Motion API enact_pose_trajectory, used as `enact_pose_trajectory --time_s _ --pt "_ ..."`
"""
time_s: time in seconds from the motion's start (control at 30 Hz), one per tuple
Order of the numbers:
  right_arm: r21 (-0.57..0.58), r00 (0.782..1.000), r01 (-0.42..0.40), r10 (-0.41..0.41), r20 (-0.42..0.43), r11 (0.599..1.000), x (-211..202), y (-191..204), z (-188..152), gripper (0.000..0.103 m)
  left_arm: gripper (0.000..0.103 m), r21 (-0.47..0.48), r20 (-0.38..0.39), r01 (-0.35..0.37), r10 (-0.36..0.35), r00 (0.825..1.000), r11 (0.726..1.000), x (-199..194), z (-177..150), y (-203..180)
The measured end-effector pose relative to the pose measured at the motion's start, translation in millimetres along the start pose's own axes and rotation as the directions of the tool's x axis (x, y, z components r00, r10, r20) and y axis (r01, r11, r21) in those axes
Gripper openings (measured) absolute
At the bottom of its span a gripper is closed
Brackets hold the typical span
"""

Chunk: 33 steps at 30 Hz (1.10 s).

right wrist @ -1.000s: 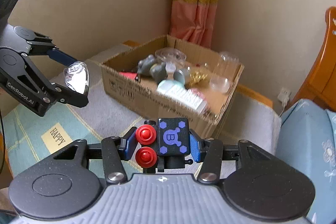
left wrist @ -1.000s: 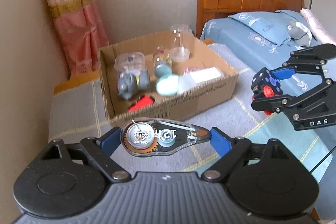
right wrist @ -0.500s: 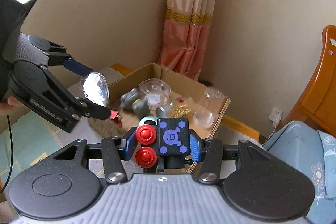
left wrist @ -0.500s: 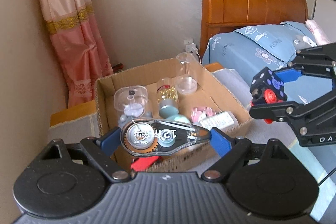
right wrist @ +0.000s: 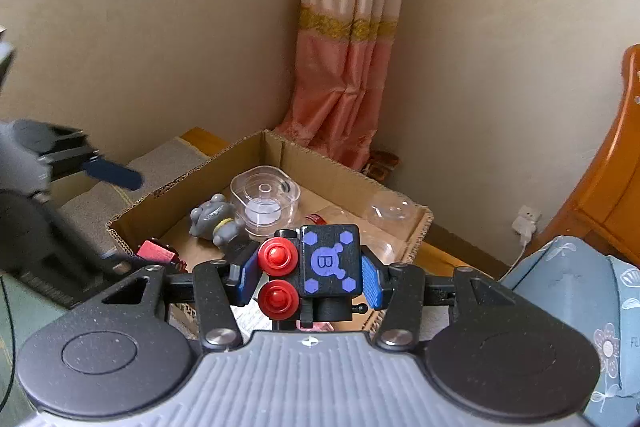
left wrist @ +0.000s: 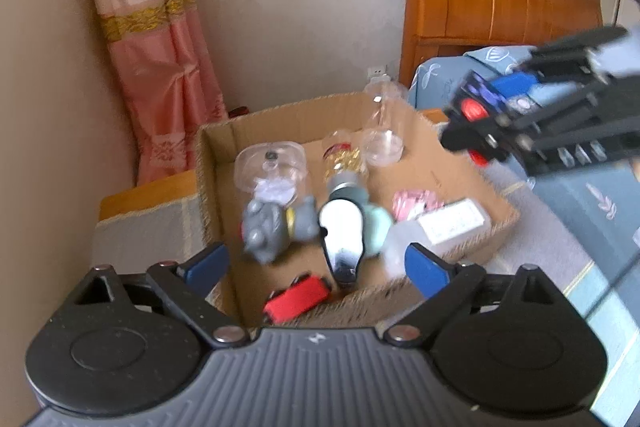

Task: Organize rigid objects
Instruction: 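Drop the tape dispenser into the box with the left tool while the right tool drops the train block in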

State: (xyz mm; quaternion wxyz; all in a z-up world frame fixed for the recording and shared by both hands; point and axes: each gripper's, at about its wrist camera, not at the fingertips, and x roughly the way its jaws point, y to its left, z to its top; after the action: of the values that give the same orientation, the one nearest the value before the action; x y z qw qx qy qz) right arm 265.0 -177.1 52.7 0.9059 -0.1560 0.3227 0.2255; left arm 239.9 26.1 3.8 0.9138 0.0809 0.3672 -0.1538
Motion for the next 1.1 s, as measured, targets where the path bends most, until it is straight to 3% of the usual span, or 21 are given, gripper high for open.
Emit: enact_pose_trajectory --time_s 0.7,0.73,0.8,0.83,0.87,1.1 --pt "0.013 0.993 -0.019 0.020 -0.114 1.000 107 10 71 0.055 0.097 -0.042 0.050 -0.047 0.049 0.998 0.998 -52 -43 25" --pt "0.018 0.993 -0.015 0.017 -0.114 1.000 111 10 74 0.058 0.097 -0.048 0.051 -0.054 0.057 0.997 0.997 -53 -44 27" --pt "0.034 0.995 0.010 -0.007 -0.097 0.999 117 10 77 0.076 0.097 -0.058 0.051 -0.061 0.064 0.997 0.996 -54 -46 29" --pt "0.039 0.995 0.015 -0.012 -0.095 0.999 119 9 78 0.090 0.097 -0.063 0.050 -0.062 0.065 0.997 0.996 -54 -47 30" --pt "0.048 0.996 0.015 -0.010 -0.092 0.999 120 9 78 0.096 0.097 -0.070 0.051 -0.063 0.067 0.996 0.996 -55 -48 30" --pt "0.044 0.997 0.036 -0.033 -0.074 0.998 102 10 69 0.103 0.102 -0.077 0.086 -0.089 0.095 0.992 0.993 -61 -49 30"
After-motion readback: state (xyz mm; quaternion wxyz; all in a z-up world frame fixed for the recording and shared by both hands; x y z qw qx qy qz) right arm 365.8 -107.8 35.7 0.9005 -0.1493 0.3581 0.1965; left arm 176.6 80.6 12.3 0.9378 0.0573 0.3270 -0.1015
